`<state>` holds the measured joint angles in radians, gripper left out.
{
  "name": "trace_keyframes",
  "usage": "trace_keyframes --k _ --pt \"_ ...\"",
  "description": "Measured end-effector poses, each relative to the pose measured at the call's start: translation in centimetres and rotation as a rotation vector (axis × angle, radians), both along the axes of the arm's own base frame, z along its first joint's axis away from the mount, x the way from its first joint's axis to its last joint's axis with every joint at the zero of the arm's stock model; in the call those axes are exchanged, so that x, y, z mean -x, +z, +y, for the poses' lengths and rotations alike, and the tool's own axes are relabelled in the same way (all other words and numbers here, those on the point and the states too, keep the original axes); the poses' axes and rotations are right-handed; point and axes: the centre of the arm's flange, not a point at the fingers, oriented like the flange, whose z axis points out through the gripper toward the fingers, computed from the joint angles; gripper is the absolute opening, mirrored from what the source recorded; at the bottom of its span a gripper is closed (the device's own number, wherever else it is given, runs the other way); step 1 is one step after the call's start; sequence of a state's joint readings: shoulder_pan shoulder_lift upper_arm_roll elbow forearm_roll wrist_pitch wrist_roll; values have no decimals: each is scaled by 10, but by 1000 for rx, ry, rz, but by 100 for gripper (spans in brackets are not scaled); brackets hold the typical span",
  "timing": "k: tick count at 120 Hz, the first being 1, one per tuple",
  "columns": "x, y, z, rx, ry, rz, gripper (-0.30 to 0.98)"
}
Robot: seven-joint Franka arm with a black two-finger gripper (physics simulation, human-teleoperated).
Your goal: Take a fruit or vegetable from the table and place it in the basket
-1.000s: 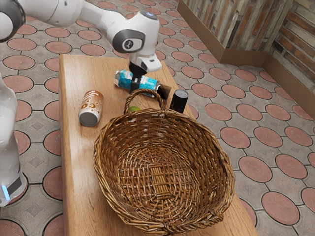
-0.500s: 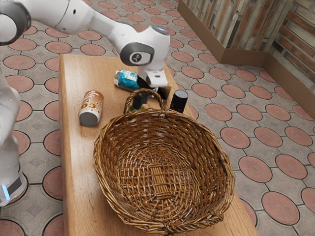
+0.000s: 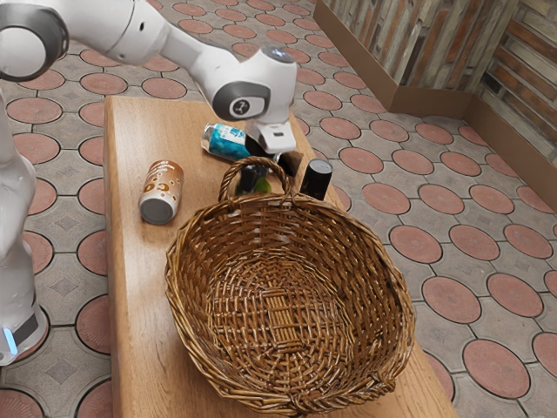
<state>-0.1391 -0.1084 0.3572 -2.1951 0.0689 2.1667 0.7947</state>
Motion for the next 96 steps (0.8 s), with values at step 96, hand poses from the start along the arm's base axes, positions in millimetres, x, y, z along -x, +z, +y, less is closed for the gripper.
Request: trace_keyframes --k 96 --pt "9 45 43 1 44 -21 43"
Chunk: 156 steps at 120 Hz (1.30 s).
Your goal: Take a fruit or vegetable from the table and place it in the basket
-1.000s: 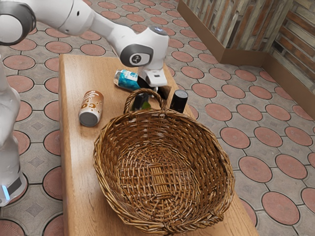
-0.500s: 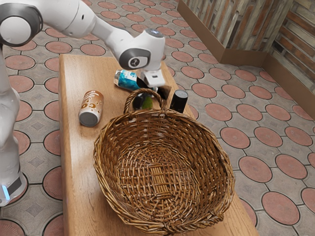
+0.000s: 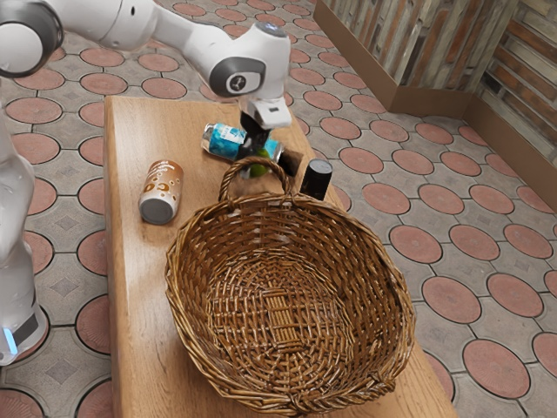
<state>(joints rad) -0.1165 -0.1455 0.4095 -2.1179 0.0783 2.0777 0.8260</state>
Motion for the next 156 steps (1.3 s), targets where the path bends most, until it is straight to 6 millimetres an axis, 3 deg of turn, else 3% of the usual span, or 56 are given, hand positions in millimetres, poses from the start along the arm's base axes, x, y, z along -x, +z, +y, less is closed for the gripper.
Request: trace_keyframes --k 9,15,27,36,46,65,79,96,115,124,142,156 --pt "2 59 16 -14 22 -41 44" --pt "2 98 13 -24 14 -67 45" --pt "-7 152 -41 -49 -83 -97 45" --pt "-9 167 -87 -59 -156 -92 45" --pt "-9 169 -121 -64 -205 -72 45" --pt "-2 195 -212 -89 -329 -106 45" --pt "10 195 -280 -102 -404 -106 45" --pt "30 180 -358 -115 -471 -82 45" --pt "30 146 -398 -108 -452 -30 45" --pt "40 136 -425 -108 -455 -20 46" --pt "58 117 -458 -109 -406 3 46" --pt "77 86 -477 -132 -349 49 46"
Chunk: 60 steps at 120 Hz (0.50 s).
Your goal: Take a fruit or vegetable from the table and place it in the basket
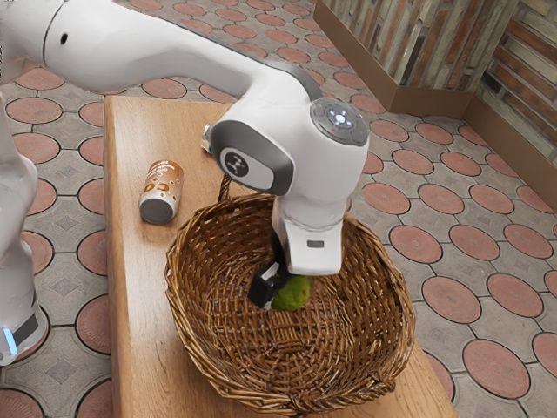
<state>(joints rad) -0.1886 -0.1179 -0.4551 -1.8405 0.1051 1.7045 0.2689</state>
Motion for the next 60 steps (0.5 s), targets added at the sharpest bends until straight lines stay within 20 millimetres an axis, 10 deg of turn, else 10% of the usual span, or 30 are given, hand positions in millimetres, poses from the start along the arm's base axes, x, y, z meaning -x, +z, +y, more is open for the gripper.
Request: trace_keyframes --k 27,60 --pt "-24 -54 31 -9 218 28 53" --pt "-17 -6 14 75 314 -93 65"
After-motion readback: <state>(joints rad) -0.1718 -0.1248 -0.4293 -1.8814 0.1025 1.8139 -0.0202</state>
